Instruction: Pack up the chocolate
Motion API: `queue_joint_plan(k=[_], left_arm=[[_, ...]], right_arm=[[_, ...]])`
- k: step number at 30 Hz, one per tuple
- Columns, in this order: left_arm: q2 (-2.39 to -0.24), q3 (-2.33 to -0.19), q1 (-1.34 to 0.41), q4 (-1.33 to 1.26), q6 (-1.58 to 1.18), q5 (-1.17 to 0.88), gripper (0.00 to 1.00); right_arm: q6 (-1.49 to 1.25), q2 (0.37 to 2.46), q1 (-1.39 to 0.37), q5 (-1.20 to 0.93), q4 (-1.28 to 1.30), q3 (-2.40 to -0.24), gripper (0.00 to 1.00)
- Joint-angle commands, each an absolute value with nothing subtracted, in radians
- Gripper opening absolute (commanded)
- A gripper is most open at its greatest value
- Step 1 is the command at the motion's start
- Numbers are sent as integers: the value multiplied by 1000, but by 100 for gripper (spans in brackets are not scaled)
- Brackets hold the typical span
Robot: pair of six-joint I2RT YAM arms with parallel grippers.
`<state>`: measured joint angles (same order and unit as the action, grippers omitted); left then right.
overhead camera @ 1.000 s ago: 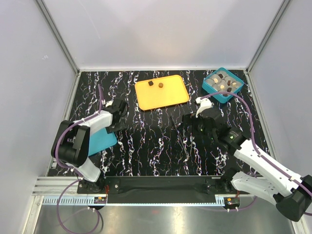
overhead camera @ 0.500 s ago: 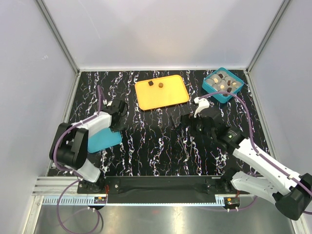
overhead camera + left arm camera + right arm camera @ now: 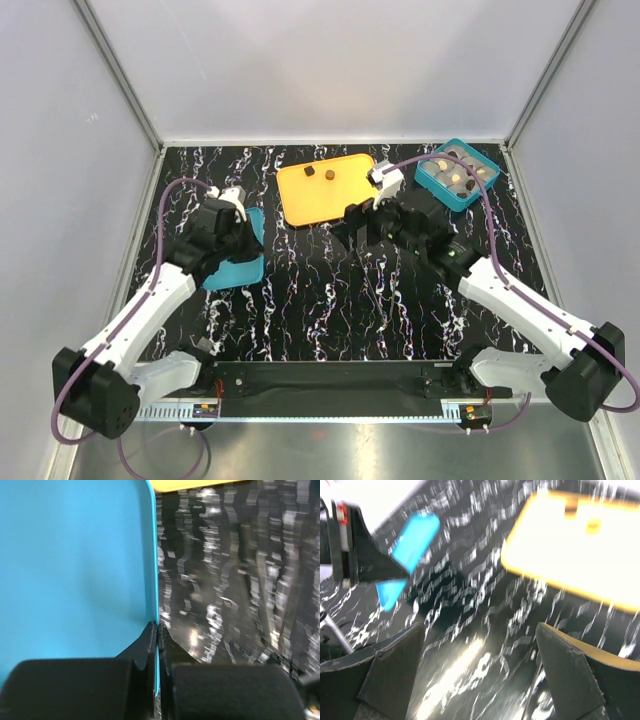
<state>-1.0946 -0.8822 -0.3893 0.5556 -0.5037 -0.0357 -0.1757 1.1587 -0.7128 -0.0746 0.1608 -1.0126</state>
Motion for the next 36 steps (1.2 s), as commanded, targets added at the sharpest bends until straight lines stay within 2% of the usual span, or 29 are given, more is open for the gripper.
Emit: queue_joint_plan(k=[1,3,7,12,13,17,26,36], left_arm=[[-1016,-925,-390,535,-468,-190,0],[-983,-937,-390,534,-465,-262,0],[-933,-940,-390,522,-462,-388,0],[-881,-927,-391,508,-433,-495,0],[-881,-920,-390,505,-427,-543,0],[-879,-887,-393,450,-449,-675,0],[-896,-900,-448,388,-451,-816,0],[-940,-988,-546,423,-382,-847,0]], right_arm=[[-6,1146,-707,-143,-64,-1057,100],[44,1138,-671,-185,-124,-1048,100],[43,1163,-508,-499,-181,-1092,100],[176,1215,-344,-716,-26,-1205,100],[198,1235,-313,-876,47,-1245,100],[349,1269,-198,-1216,104,-1272,100],[646,1327,-181,-1293,184,-1270,100],[827,1440,-183,-1422,267,-1345,100]])
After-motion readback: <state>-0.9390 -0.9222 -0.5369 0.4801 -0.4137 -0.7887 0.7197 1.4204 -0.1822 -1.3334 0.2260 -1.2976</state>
